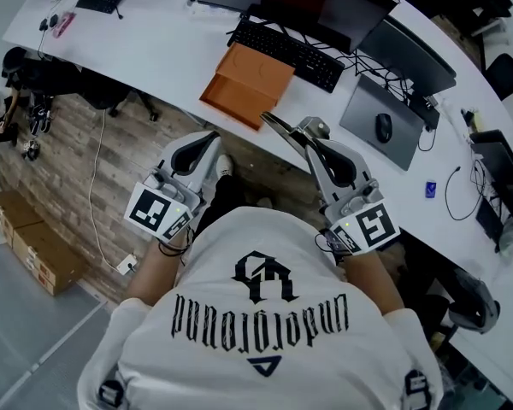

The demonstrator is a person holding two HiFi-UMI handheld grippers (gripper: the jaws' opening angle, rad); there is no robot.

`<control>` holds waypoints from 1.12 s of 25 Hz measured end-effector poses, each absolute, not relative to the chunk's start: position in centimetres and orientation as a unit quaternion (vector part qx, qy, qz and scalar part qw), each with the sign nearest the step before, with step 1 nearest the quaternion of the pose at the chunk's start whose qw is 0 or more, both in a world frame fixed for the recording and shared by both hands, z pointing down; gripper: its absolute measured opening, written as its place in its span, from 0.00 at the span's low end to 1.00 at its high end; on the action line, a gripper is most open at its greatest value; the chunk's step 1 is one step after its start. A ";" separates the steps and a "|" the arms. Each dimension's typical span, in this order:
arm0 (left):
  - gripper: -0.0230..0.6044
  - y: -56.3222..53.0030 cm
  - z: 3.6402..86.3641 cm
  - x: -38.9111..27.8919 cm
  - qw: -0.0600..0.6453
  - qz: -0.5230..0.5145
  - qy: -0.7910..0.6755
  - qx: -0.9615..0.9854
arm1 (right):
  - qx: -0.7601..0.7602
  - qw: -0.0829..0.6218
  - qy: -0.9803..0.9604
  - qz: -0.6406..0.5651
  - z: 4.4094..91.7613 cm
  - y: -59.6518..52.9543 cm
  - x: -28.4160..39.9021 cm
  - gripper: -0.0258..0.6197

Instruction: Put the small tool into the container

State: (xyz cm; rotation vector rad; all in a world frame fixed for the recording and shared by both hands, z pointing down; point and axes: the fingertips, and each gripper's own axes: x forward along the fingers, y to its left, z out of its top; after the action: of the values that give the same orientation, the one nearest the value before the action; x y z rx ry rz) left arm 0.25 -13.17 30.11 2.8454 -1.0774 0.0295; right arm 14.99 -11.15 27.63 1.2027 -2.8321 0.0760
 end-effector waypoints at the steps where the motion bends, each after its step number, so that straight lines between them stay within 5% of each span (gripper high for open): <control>1: 0.06 -13.8 30.3 -0.1 0.051 0.011 -0.354 0.934 | 0.390 0.032 -0.920 0.026 27.7 -11.8 14.7 0.08; 28: 0.06 -30.6 36.8 -7.3 0.120 0.066 -0.302 0.943 | 0.391 0.097 -0.908 0.116 38.5 -30.0 4.3 0.08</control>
State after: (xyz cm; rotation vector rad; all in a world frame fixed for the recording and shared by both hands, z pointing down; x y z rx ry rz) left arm -7.27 -30.62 36.76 2.7570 -0.8832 0.1943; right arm 4.31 -29.99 38.46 1.1570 -2.6896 0.3447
